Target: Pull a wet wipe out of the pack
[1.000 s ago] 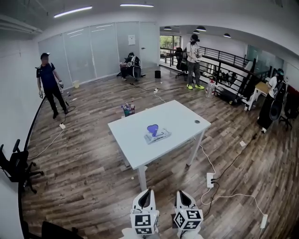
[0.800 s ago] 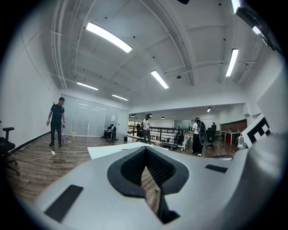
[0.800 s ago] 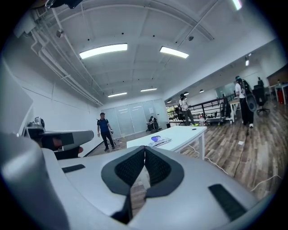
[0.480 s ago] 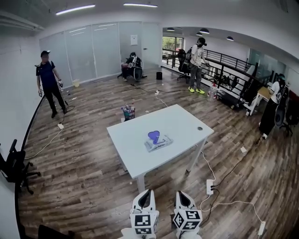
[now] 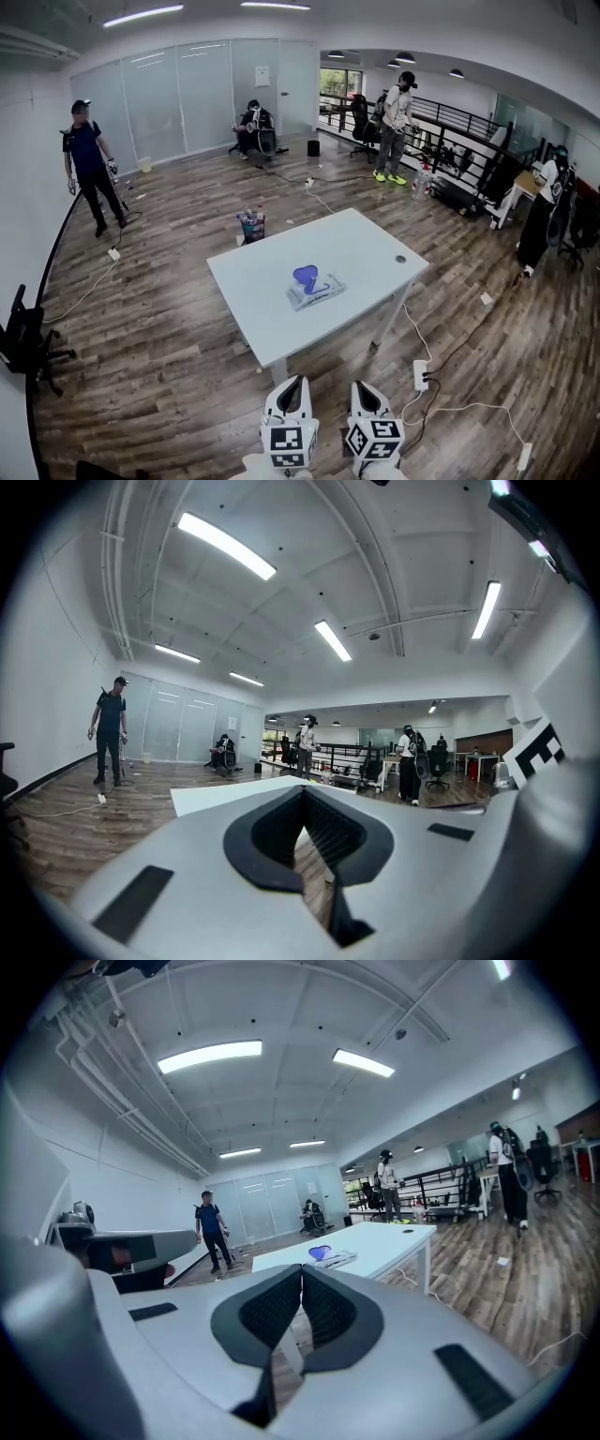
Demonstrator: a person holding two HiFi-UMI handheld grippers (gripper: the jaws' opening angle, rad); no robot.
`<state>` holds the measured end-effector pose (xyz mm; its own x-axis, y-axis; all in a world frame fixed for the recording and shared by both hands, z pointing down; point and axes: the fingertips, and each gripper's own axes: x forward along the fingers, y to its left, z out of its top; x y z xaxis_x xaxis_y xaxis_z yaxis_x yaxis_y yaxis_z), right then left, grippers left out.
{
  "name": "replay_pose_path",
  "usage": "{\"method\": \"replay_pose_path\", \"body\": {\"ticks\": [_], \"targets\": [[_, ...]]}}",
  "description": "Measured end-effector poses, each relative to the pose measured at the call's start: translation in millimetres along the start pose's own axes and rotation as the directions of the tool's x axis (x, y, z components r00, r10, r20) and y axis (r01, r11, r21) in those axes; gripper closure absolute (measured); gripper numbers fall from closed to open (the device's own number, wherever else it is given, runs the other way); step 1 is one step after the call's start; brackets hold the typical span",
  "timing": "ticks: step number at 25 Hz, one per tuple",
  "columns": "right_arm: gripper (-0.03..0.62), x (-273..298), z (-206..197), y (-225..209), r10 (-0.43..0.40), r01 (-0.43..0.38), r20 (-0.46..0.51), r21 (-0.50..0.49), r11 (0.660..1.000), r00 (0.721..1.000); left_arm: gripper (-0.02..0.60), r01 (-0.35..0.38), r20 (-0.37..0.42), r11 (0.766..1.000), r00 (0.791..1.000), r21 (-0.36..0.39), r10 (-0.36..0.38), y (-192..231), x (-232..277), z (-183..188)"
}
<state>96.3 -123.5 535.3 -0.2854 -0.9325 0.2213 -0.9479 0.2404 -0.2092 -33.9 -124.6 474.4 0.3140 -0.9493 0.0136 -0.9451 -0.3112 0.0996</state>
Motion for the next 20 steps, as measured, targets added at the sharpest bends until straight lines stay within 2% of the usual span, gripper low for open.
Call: {"method": "replay_pose_path", "body": {"ticks": [20], "targets": [[0.585, 13.0, 0.4, -3.2, -0.044, 0.044, -0.006, 0.029, 0.999, 0.999, 0.572, 0.012, -0.007, 1.000, 1.000, -0.019, -0.012, 13.0, 12.2, -2.6]]}}
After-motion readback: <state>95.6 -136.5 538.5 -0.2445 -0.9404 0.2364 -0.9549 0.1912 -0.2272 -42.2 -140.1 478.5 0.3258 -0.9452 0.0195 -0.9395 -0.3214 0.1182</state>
